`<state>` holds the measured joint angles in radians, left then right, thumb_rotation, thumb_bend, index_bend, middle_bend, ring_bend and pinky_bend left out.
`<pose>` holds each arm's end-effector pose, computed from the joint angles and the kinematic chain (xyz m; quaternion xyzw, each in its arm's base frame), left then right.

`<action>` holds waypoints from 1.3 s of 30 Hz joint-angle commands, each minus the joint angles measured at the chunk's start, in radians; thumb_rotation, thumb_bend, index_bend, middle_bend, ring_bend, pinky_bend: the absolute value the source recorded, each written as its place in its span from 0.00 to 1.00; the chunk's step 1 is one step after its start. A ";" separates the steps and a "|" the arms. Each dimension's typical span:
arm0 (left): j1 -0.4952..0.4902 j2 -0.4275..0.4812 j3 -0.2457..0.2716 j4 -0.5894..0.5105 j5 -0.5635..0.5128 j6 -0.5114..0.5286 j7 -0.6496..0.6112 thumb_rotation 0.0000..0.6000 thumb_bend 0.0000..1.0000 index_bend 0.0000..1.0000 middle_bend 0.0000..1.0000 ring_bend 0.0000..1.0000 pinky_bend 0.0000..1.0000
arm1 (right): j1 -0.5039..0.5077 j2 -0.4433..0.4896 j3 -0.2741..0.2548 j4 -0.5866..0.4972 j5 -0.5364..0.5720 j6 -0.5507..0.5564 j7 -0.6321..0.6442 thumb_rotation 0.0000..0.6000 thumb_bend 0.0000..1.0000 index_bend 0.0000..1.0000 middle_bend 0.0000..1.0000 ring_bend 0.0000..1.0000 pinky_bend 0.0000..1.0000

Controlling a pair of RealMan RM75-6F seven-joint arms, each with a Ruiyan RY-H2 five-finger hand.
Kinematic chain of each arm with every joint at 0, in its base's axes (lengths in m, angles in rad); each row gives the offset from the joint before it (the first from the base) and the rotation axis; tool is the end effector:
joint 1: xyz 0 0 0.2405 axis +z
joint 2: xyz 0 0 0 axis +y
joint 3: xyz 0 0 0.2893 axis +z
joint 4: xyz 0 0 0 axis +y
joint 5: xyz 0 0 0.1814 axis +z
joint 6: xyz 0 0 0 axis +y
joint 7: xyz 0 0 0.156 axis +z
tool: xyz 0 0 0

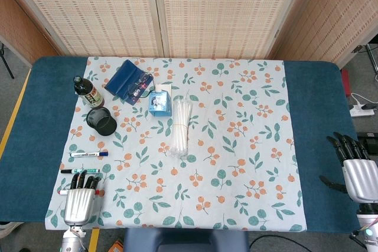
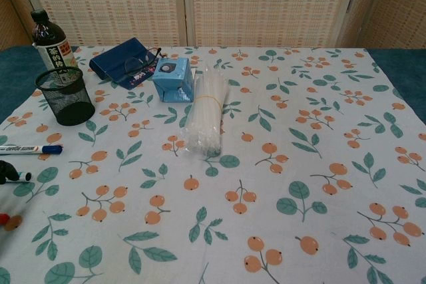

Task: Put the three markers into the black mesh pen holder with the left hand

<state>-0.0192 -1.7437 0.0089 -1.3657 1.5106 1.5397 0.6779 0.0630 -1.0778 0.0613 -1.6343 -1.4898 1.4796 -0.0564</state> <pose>-0.2971 0.1598 0.0035 -0.6486 -0.3136 -0.2764 0.6361 -0.3319 -0.1878 0.2135 0.5995 -0.3719 0.3618 0.6094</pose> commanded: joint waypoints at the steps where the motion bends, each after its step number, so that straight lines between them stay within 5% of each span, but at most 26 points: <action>1: 0.004 -0.006 -0.016 0.014 -0.027 -0.003 0.003 1.00 0.42 0.33 0.33 0.14 0.16 | 0.001 -0.001 0.000 0.000 0.000 -0.002 0.000 1.00 0.00 0.13 0.06 0.08 0.14; 20: 0.001 0.002 -0.016 0.033 -0.108 -0.077 -0.060 1.00 0.42 0.30 0.29 0.13 0.16 | 0.007 -0.007 0.000 0.005 0.013 -0.020 -0.009 1.00 0.00 0.14 0.06 0.08 0.14; 39: 0.000 -0.024 -0.022 0.098 -0.118 -0.061 -0.058 1.00 0.42 0.43 0.43 0.18 0.19 | 0.007 -0.006 0.000 0.005 0.011 -0.018 -0.008 1.00 0.00 0.15 0.06 0.08 0.14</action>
<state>-0.0196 -1.7667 -0.0124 -1.2710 1.3956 1.4816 0.6215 0.0702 -1.0846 0.0606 -1.6286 -1.4776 1.4600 -0.0643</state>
